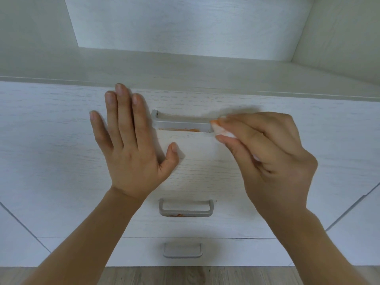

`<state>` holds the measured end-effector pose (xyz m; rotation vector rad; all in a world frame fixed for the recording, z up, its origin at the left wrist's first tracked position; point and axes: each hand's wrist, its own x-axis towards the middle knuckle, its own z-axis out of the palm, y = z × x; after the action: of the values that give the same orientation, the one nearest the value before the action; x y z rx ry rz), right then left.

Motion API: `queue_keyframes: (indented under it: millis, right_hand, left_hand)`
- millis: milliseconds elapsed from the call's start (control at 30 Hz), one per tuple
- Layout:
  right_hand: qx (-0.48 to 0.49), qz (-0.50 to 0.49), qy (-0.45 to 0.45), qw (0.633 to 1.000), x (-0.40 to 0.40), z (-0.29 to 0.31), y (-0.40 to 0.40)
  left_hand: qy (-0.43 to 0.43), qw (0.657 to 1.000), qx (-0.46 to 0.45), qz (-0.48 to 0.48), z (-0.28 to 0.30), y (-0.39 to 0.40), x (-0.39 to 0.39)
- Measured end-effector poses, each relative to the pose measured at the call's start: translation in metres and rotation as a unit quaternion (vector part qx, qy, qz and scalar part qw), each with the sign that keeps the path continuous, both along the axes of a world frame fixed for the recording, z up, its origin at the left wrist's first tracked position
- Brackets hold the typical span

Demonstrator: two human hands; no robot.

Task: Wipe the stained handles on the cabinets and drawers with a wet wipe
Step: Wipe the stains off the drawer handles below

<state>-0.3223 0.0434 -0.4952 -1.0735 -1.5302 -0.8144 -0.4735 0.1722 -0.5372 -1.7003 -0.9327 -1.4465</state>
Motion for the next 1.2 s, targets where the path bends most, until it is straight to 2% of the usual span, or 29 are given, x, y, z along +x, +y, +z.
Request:
queue_keyframes:
  millis: [267, 700, 1200]
  right_hand:
    - [0.056, -0.020, -0.104, 0.993, -0.004, 0.001, 0.008]
    - [0.086, -0.060, -0.110, 0.988, -0.005, 0.006, 0.004]
    - [0.044, -0.039, -0.002, 0.998, -0.013, -0.001, 0.005]
  left_hand:
    - [0.002, 1.000, -0.011, -0.007, 0.002, -0.002, -0.001]
    - [0.026, 0.999, -0.020, -0.010, 0.004, -0.004, -0.007]
    - [0.021, 1.000, -0.018, -0.015, 0.002, -0.004, -0.006]
